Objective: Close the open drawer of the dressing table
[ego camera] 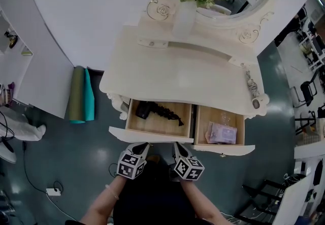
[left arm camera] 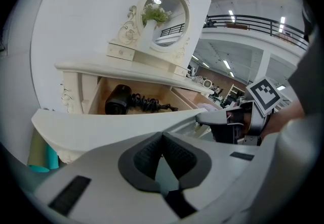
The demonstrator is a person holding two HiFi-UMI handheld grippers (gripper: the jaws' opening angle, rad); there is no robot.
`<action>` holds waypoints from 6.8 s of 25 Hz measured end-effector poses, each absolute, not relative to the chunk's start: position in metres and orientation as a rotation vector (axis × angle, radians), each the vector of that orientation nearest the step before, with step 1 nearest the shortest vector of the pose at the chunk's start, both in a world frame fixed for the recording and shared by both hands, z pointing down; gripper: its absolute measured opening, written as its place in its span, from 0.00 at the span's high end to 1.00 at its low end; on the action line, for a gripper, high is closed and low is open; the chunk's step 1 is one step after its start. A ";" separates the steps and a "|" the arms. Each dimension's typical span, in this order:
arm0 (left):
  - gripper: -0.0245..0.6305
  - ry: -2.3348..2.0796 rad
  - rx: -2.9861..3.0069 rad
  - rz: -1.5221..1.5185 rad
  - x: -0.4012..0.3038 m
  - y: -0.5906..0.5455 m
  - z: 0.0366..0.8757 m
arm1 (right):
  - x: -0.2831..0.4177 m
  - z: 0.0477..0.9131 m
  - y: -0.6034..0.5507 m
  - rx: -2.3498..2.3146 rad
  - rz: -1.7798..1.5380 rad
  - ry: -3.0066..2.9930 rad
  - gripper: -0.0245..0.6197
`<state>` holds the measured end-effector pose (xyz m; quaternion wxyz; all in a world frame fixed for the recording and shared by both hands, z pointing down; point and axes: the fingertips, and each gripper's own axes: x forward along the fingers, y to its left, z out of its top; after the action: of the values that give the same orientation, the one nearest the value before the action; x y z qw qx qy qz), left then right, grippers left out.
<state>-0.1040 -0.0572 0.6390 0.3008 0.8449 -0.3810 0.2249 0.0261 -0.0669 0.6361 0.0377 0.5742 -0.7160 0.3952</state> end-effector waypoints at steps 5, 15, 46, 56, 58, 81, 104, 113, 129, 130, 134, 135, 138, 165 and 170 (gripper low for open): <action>0.93 -0.997 2.268 0.627 -0.101 -0.068 0.640 | 0.028 0.636 -0.078 1.770 1.222 -2.198 0.92; 0.93 -1.006 2.282 0.598 -0.094 -0.092 0.638 | 0.031 0.636 -0.101 1.806 1.239 -2.188 0.92; 0.93 -1.049 2.259 0.597 -0.086 -0.144 0.645 | 0.037 0.634 -0.155 1.788 1.224 -2.216 0.92; 0.93 -1.092 2.249 0.582 -0.085 -0.165 0.646 | 0.040 0.635 -0.176 1.820 1.278 -2.205 0.92; 0.93 -1.099 2.244 0.577 -0.084 -0.169 0.646 | 0.041 0.635 -0.179 1.818 1.283 -2.202 0.92; 0.93 -1.137 2.252 0.579 -0.079 -0.211 0.648 | 0.046 0.634 -0.221 1.858 1.278 -2.212 0.92; 0.93 -1.142 2.230 0.580 -0.068 -0.253 0.652 | 0.055 0.646 -0.260 1.826 1.285 -2.192 0.92; 0.93 -1.114 2.241 0.593 -0.065 -0.257 0.655 | 0.054 0.649 -0.265 1.837 1.302 -2.200 0.92; 0.94 -1.002 2.254 0.512 -0.049 -0.216 0.647 | 0.037 0.633 -0.230 1.818 1.421 -2.239 0.92; 0.94 -0.997 2.245 0.498 -0.048 -0.211 0.645 | 0.035 0.631 -0.225 1.819 1.428 -2.242 0.92; 0.94 -0.979 2.238 0.473 -0.043 -0.190 0.638 | 0.033 0.621 -0.201 1.851 1.481 -2.244 0.92; 0.94 -0.972 2.248 0.469 -0.041 -0.186 0.635 | 0.034 0.619 -0.196 1.859 1.487 -2.244 0.92; 0.94 -0.963 2.286 0.431 -0.037 -0.176 0.618 | 0.038 0.608 -0.182 1.893 1.475 -2.253 0.92; 0.94 -0.758 2.686 0.317 0.029 -0.109 0.490 | 0.086 0.483 -0.102 2.200 0.852 -2.370 0.92; 0.94 -0.773 2.679 0.359 0.032 -0.112 0.496 | 0.092 0.482 -0.104 2.222 0.843 -2.361 0.92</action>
<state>0.0319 -0.1117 0.4956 0.1645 0.9399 -0.2714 0.1259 0.0923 -0.1040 0.4824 -0.1041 0.6596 -0.7010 0.2503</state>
